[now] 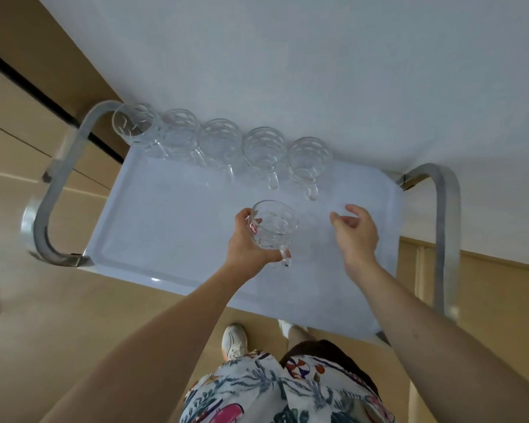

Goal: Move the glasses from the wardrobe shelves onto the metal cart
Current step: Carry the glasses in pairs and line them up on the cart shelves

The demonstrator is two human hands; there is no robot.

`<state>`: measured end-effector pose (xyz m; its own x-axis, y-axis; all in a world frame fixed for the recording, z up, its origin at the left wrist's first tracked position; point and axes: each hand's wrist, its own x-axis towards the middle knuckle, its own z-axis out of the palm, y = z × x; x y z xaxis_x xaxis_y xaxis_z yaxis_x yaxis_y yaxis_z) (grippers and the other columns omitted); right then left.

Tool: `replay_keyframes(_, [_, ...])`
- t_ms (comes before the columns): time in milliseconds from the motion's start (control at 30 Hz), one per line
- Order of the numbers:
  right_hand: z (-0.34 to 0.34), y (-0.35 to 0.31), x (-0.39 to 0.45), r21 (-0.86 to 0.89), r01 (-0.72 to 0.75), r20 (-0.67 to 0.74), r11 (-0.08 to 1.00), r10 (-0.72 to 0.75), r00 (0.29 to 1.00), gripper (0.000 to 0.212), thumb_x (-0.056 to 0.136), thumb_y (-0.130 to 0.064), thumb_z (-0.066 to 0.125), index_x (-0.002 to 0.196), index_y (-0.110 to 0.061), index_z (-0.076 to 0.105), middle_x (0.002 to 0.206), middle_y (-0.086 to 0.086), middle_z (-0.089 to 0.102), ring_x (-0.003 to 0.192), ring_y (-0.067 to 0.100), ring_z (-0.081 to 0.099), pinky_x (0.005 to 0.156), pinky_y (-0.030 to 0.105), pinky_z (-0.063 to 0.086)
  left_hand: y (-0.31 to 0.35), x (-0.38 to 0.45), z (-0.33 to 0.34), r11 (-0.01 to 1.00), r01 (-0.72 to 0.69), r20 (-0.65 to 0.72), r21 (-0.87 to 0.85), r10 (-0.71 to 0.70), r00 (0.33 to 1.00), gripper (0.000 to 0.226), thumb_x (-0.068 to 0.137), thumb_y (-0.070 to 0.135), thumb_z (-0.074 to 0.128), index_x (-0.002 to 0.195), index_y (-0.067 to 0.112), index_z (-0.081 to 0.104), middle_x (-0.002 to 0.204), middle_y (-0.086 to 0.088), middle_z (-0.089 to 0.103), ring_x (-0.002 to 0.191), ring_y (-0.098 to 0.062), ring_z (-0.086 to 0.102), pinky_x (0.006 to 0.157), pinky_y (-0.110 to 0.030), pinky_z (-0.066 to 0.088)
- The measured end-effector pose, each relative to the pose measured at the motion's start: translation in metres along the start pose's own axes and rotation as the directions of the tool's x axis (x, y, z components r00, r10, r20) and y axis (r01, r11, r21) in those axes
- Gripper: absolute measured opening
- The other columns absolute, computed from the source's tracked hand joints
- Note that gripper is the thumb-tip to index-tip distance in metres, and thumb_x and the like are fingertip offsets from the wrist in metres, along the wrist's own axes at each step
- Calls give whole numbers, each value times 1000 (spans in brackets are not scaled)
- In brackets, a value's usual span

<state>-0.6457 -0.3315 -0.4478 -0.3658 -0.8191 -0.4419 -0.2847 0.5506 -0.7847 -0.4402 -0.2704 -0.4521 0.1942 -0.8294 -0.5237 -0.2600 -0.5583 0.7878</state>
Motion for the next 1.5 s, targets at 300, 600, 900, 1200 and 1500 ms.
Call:
replay_keyframes(300, [34,-25,-73,-133,191,520,973,-95,849,134,57,-44,97,159,-41,11,153,1,38,141,18,41,109,39,45,-9,-27,-1,960,-148,17,239,149,989,116,59,41,97,146,22,23,133,3,58,117,-22,61,85,-29,44])
replay_keyframes(600, [9,-10,-79,-298,217,377,930,-95,921,129,53,-33,99,158,-26,24,139,1,48,130,19,49,107,35,43,10,-29,-15,730,-358,338,582,183,923,116,65,21,94,154,25,21,151,-2,45,134,-29,50,100,-38,46])
replay_keyframes(900, [-41,-15,-24,-290,203,172,935,-157,972,122,58,-32,98,156,-17,27,148,8,42,133,25,46,105,34,40,71,7,-1,650,-422,183,632,403,897,77,87,39,77,151,20,39,155,-1,42,144,-24,34,111,-36,35])
replay_keyframes(1200, [-45,-39,43,-293,244,157,924,-206,966,118,65,-34,93,158,-18,23,156,6,35,140,23,41,101,29,35,132,68,20,476,-424,199,771,452,869,88,83,46,77,154,21,32,166,-12,20,154,-34,8,125,-45,15])
replay_keyframes(1500, [-35,-57,76,-354,330,197,875,-275,941,115,71,-32,89,159,-17,18,158,6,29,140,24,39,98,26,33,169,110,28,353,-460,366,815,303,880,103,79,45,77,161,29,16,168,0,19,155,-20,15,127,-48,4])
